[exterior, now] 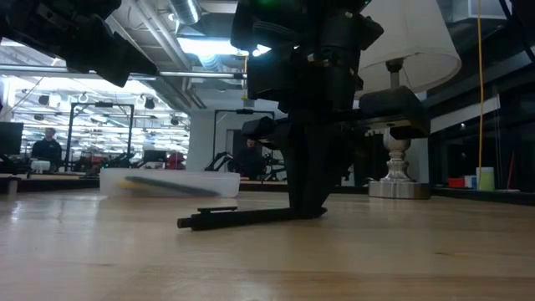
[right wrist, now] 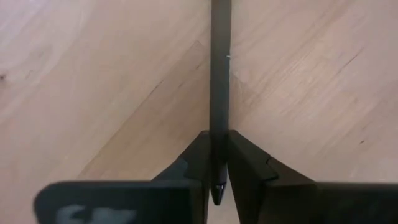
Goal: Pick & place school supplies into a supply box
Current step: Put the black pen into the pink supply box
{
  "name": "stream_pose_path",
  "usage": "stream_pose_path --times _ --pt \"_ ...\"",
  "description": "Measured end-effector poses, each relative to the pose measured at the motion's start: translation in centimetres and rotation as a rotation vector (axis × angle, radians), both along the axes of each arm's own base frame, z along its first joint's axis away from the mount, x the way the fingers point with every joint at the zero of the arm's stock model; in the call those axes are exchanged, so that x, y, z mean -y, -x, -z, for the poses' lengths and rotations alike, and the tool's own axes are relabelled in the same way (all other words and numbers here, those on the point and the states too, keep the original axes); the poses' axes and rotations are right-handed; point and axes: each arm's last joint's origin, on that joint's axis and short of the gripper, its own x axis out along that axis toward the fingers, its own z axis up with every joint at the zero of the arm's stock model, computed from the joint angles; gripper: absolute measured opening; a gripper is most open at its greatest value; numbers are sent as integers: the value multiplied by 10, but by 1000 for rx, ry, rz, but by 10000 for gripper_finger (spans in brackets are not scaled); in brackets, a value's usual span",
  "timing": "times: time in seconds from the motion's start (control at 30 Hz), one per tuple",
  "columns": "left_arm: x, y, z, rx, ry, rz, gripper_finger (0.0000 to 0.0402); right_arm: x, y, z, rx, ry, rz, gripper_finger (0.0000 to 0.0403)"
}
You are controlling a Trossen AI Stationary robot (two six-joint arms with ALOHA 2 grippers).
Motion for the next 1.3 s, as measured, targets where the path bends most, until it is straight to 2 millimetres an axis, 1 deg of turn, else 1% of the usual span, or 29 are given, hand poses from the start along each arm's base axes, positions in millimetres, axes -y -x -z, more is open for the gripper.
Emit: stream_pose_path --times 0.17,0.23,0.4,0.57,0.73,0.83,0.97,1.1,1.17,1.23,1.3 --pt "0 0 0 0 0 0 6 0 -2 -1 4 -13 49 69" --pt "0 0 0 0 0 0 6 2 -2 -1 1 -15 53 69" --pt "0 0 0 0 0 0 6 2 -2 0 -1 -13 49 25" --pt "0 0 0 0 0 0 6 10 -4 0 -10 -48 70 25" --pt "0 0 0 0 1 1 6 29 -5 -3 -39 -142 96 25" --pt "0 0 0 -1 3 8 6 43 -2 -11 -57 -147 128 25" --pt "0 0 2 -15 -5 1 6 62 -1 -38 25 -105 174 25" --pt "-1 2 5 -34 -11 -2 6 75 5 -54 40 -79 197 25" --pt "-1 2 8 -40 -14 -2 6 83 7 -64 86 -80 199 25" --pt "-2 3 11 -43 -20 -17 6 89 10 -66 119 -81 208 25" --pt "-3 4 15 -47 -27 -46 6 96 18 -59 112 -77 224 25"
